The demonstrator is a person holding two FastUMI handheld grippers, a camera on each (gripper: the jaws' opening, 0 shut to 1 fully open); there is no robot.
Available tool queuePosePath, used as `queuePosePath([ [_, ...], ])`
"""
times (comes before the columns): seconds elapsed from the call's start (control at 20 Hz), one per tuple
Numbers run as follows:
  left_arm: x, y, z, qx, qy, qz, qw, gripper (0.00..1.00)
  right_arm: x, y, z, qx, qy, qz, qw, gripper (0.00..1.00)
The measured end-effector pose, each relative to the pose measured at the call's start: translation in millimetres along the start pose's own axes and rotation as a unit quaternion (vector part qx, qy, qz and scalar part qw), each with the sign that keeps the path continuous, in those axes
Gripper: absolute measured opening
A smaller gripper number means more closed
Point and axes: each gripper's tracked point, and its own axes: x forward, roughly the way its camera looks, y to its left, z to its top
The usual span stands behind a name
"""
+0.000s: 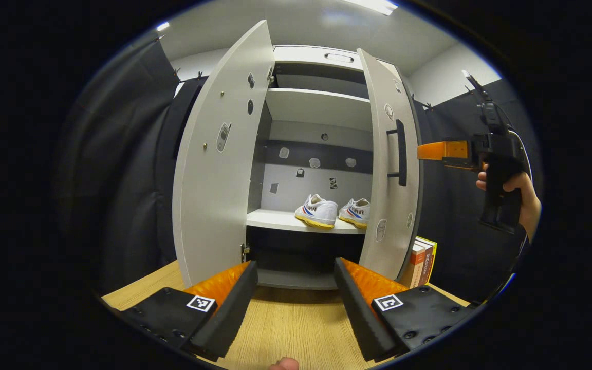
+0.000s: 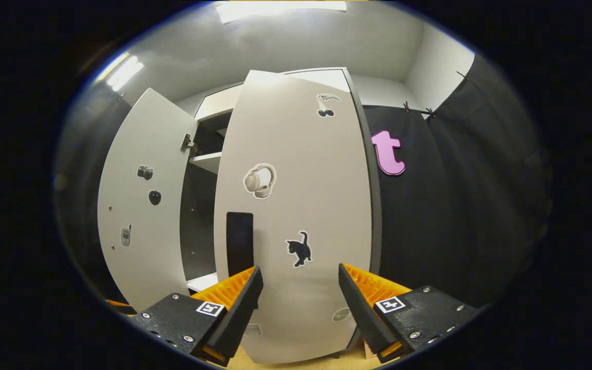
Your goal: Grab one shoe with the right hand and put it into the shoe cabinet, grab the other shoe with the left hand and put it into the shoe cabinet; then close the right door with the right hand and the left door with the left hand.
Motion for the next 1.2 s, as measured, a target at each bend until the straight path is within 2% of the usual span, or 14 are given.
queuePosePath([
  [0.05,2,0,0,-0.001,0.000,0.000,1.000,0.96,6,5,-2,0.001,0.003,0.005,1.000,0.91],
  [0.55,0,8,0,-0.005,0.000,0.007,1.000,0.99,40,23,-12,0.007,0.025,0.017,1.000,0.92],
  [0.65,1,10,0,-0.006,0.001,0.008,1.000,0.96,48,25,-16,0.000,0.031,0.014,0.999,0.92],
  [1.2,7,23,-3,-0.010,0.004,0.017,1.000,0.99,71,32,-25,-0.019,0.038,0.001,0.999,0.91],
])
